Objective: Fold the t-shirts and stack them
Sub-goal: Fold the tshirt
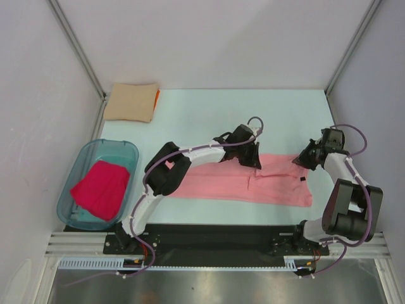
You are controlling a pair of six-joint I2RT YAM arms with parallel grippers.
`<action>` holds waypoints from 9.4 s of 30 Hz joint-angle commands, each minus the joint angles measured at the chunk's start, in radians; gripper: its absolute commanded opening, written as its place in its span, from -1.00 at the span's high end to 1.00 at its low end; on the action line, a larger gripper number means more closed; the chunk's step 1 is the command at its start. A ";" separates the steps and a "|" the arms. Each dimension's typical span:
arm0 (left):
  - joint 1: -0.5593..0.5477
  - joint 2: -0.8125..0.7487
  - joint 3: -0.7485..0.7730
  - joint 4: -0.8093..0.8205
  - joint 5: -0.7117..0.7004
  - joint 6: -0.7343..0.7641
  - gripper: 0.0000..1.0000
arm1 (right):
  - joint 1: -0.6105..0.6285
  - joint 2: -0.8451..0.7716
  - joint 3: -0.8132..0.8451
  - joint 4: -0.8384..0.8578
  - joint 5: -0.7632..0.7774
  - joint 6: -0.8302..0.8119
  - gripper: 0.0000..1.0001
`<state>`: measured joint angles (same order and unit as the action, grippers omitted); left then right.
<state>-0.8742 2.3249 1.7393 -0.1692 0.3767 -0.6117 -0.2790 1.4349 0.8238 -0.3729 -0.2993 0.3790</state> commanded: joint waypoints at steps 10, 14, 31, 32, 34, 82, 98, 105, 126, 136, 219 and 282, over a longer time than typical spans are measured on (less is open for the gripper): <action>-0.037 -0.196 -0.152 0.103 -0.024 -0.008 0.97 | 0.000 -0.182 -0.060 -0.164 0.100 0.020 0.95; -0.048 -0.219 -0.198 0.117 -0.022 -0.011 0.88 | 0.000 -0.198 -0.089 -0.172 0.088 0.031 0.81; -0.112 -0.390 -0.421 0.227 0.063 -0.025 0.30 | -0.017 -0.275 -0.055 -0.362 0.155 0.120 0.45; -0.112 -0.404 -0.429 0.232 0.067 -0.025 0.28 | -0.019 -0.283 -0.045 -0.371 0.140 0.110 0.44; -0.111 -0.435 -0.432 0.231 0.056 -0.011 0.22 | -0.022 -0.298 -0.012 -0.374 0.109 0.086 0.36; 0.136 -0.975 -0.730 0.017 0.079 0.132 0.03 | -0.020 0.183 0.078 0.115 0.298 -0.118 -0.54; 0.227 -0.978 -0.784 0.039 0.107 0.129 0.05 | 0.044 0.317 0.113 0.294 0.287 -0.074 1.00; 0.302 -0.952 -0.750 -0.009 0.039 0.150 0.02 | 0.129 0.591 0.583 0.186 0.368 -0.202 1.00; 0.477 -0.402 -0.313 -0.308 -0.212 0.336 -0.35 | 0.317 1.237 1.669 0.313 0.201 -0.318 0.49; 0.535 -0.245 -0.247 -0.340 -0.294 0.426 -0.42 | 0.320 1.311 1.710 0.451 0.290 -0.358 0.37; 0.293 -1.125 -1.084 -0.147 -0.206 0.059 -0.18 | 0.155 0.972 1.032 0.201 0.169 0.204 0.66; 0.247 -0.654 -1.060 0.240 0.094 -0.043 0.52 | 0.590 -0.487 -0.479 0.046 -0.142 0.383 -0.14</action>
<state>-0.6197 1.6562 0.6777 0.0830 0.5022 -0.6571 0.2970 0.9344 0.3576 -0.4145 -0.4145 0.7208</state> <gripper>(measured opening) 0.256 0.570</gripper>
